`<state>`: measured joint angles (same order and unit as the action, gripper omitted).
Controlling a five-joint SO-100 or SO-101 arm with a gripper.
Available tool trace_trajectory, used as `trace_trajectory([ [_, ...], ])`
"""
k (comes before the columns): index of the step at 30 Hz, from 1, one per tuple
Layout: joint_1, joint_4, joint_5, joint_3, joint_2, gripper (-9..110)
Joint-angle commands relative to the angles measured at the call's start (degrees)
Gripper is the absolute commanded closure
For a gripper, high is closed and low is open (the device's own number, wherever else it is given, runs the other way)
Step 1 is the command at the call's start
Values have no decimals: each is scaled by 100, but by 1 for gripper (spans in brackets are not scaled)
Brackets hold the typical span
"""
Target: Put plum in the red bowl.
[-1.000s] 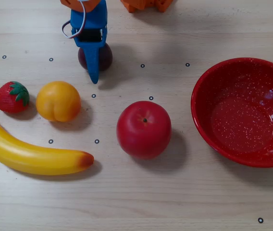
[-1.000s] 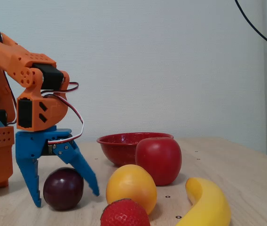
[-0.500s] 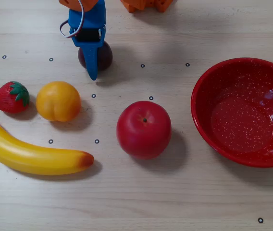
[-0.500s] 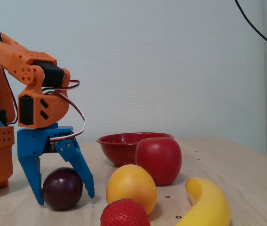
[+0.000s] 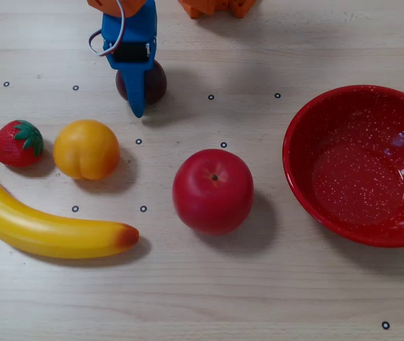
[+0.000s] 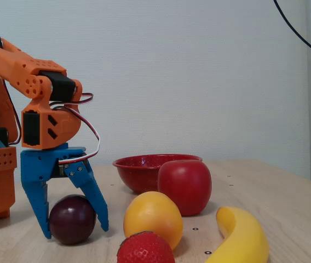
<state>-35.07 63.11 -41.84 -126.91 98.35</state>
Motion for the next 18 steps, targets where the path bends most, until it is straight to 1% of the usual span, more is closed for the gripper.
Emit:
trace_trajectory([
  [1, 167, 141, 97, 422, -9, 83],
  [4, 167, 141, 97, 422, -9, 89],
  [7, 149, 193, 123, 483, -9, 101],
  [18, 44, 1081, 141, 1204, 149, 101],
])
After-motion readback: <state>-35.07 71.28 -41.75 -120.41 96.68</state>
